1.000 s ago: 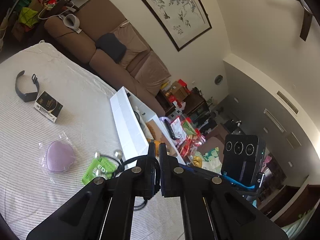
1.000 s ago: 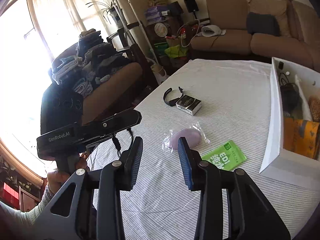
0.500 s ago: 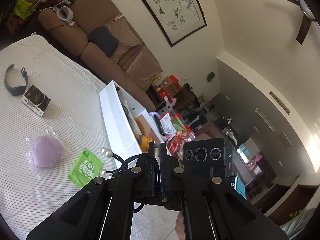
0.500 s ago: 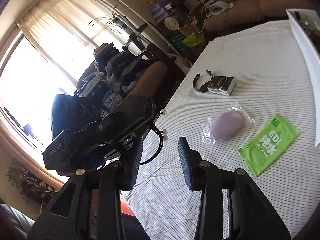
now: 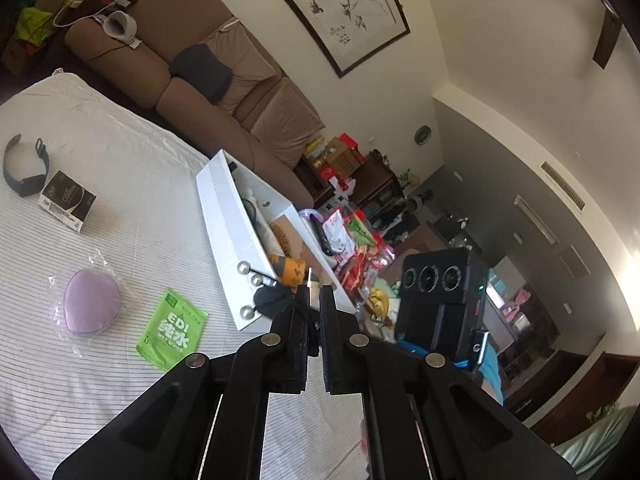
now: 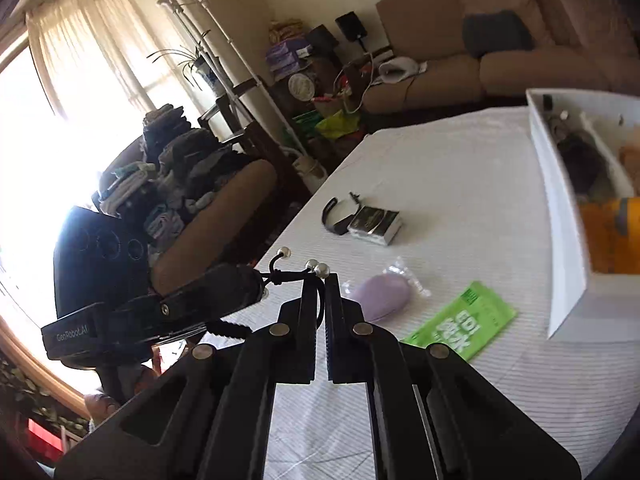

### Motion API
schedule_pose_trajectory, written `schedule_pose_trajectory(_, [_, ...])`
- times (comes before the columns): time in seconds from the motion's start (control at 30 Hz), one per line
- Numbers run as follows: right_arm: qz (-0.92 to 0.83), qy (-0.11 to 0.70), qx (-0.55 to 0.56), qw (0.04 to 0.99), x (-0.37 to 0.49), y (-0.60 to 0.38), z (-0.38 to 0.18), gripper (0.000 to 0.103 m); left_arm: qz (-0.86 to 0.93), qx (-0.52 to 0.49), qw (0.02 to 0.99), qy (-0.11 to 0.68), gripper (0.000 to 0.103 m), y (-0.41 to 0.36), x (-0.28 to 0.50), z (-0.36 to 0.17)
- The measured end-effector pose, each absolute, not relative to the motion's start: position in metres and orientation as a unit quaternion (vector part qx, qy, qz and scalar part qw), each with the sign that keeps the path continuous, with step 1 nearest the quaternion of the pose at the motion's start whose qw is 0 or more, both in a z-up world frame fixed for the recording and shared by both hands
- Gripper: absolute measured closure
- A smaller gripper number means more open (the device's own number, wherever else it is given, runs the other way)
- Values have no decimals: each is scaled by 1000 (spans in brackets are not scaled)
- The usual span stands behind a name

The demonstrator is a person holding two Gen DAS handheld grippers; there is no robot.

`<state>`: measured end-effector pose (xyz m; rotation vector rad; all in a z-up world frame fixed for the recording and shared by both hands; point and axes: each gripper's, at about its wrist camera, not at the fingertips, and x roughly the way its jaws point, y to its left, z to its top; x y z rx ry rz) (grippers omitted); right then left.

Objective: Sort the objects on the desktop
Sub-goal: 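Carry the black cable over the white box with the left gripper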

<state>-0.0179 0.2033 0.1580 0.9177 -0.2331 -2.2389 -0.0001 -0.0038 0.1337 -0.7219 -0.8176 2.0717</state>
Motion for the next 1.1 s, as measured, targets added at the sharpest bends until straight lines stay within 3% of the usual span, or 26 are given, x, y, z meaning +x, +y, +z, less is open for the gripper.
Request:
schedule_pose_trajectory(0.17, [-898,-14,316,304,-13,225,197,99,822,-305,383,-291,101,29,-15,149])
schedule_pose_trajectory(0.5, [-910,5,337,243,-71,330,249,99,843,-393,346,-121,101,178,-105,210])
schedule_pose_trajectory(0.67, [-897,-13,382,220,-119,382,234,99,836,-445,318,-53,101,248,-151,196])
schedule_pose_trajectory(0.8, [-894,-5,400,204,-142,405,213,99,823,-476,307,-41,101,282,-177,173])
schedule_pose_trajectory(1.1, [-874,-29,435,212,-172,434,170,99,810,-517,277,-4,101,312,-200,140])
